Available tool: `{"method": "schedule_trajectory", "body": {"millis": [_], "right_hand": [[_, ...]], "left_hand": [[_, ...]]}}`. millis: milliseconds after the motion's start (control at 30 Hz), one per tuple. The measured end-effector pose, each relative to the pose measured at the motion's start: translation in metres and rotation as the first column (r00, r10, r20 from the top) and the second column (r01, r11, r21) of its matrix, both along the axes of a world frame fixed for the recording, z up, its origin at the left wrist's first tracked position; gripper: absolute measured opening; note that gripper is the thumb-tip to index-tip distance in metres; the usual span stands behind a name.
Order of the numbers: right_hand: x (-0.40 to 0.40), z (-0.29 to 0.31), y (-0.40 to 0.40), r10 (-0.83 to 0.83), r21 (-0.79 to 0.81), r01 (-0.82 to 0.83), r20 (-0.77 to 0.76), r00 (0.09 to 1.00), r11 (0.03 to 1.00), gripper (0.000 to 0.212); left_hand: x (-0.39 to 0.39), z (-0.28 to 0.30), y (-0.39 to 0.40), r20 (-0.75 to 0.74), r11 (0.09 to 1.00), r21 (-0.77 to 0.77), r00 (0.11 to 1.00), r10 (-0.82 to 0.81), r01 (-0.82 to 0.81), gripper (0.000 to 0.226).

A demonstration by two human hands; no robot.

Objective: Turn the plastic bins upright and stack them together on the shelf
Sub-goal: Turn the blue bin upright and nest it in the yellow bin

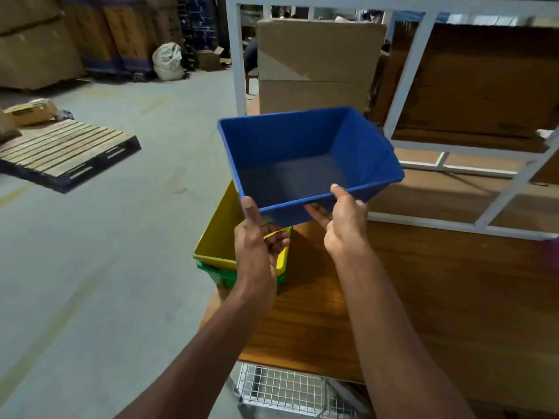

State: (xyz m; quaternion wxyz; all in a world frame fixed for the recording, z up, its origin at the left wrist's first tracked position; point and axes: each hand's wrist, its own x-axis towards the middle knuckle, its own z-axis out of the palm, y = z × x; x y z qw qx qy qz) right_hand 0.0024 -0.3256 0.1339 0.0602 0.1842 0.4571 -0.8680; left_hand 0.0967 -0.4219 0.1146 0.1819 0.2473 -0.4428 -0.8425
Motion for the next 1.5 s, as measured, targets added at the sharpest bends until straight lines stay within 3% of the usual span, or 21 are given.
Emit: {"method": "schedule_trajectory", "body": {"millis": [67, 267, 500, 633, 700, 767, 867, 1000, 1067, 1133, 1167, 1200, 1267, 1333, 1433, 1500], "right_hand": [[0.004, -0.004, -0.009, -0.039, 0.004, 0.039, -0.012, 0.999, 0.999, 0.029], [0.026, -0.01, -0.047, -0.076, 0.072, 0.078, -0.032, 0.997, 0.994, 0.034], [0.04, -0.018, -0.08, -0.049, 0.166, 0.055, -0.041, 0.998, 0.985, 0.047], [0.049, -0.012, -0.077, 0.129, 0.305, -0.09, -0.109, 0.986, 0.948, 0.032], [0.059, -0.001, -0.067, 0.298, 0.501, -0.223, -0.073, 0.952, 0.836, 0.023], [0.069, 0.008, -0.055, 0.371, 0.649, -0.239, -0.073, 0.926, 0.723, 0.025], [0.074, 0.025, -0.038, 0.357, 0.771, -0.007, -0.287, 0.889, 0.636, 0.027], [0.049, 0.058, -0.007, 0.272, 0.824, 0.441, -0.542, 0.795, 0.355, 0.024], [0.028, 0.075, 0.008, 0.244, 0.834, 0.528, -0.552, 0.797, 0.161, 0.025], [0.005, 0.087, 0.019, 0.255, 0.896, 0.443, -0.423, 0.87, -0.023, 0.033], [-0.006, 0.091, 0.021, 0.281, 0.932, 0.362, -0.343, 0.896, -0.018, 0.038], [-0.013, 0.094, 0.02, 0.33, 0.964, 0.26, -0.265, 0.906, 0.058, 0.042], [-0.019, 0.094, 0.011, 0.453, 0.952, -0.013, -0.133, 0.882, 0.306, 0.044], [-0.016, 0.083, 0.002, 0.537, 0.897, -0.183, -0.069, 0.841, 0.401, 0.038], [-0.013, 0.061, -0.009, 0.516, 0.895, -0.125, -0.128, 0.847, 0.428, 0.026], [-0.012, 0.051, -0.013, 0.449, 0.856, -0.088, -0.177, 0.876, 0.51, 0.022]], "left_hand": [[-0.008, 0.002, -0.003, 0.063, 0.999, 0.024, 0.997, -0.041, 0.04, 0.043], [-0.031, 0.007, -0.01, 0.149, 0.974, 0.009, 0.963, -0.226, 0.228, 0.065], [-0.043, 0.003, -0.035, 0.2, 0.996, 0.074, 0.978, -0.06, 0.046, 0.03], [-0.05, 0.007, -0.065, 0.165, 0.993, 0.115, 0.985, -0.047, 0.028, 0.039], [-0.055, 0.011, -0.081, 0.135, 0.992, 0.125, 0.99, -0.047, 0.03, 0.041], [-0.059, 0.013, -0.097, 0.134, 0.996, 0.072, 0.989, -0.069, 0.059, 0.036], [-0.067, 0.011, -0.122, 0.125, 0.995, -0.029, 0.988, -0.087, 0.091, 0.017], [-0.083, 0.019, -0.162, 0.117, 0.971, -0.211, 0.989, -0.09, 0.113, 0.011], [-0.09, 0.028, -0.181, 0.126, 0.946, -0.297, 0.987, -0.095, 0.129, 0.012], [-0.094, 0.034, -0.196, 0.141, 0.916, -0.375, 0.985, -0.094, 0.142, 0.013], [-0.097, 0.036, -0.202, 0.141, 0.901, -0.408, 0.985, -0.096, 0.146, 0.013], [-0.099, 0.036, -0.205, 0.141, 0.884, -0.442, 0.985, -0.101, 0.154, 0.014], [-0.104, 0.034, -0.209, 0.14, 0.852, -0.496, 0.984, -0.112, 0.167, 0.017], [-0.107, 0.029, -0.211, 0.142, 0.823, -0.54, 0.983, -0.117, 0.176, 0.017], [-0.108, 0.021, -0.214, 0.155, 0.816, -0.548, 0.981, -0.119, 0.186, 0.02], [-0.107, 0.016, -0.216, 0.168, 0.829, -0.523, 0.977, -0.128, 0.199, 0.027]]}}
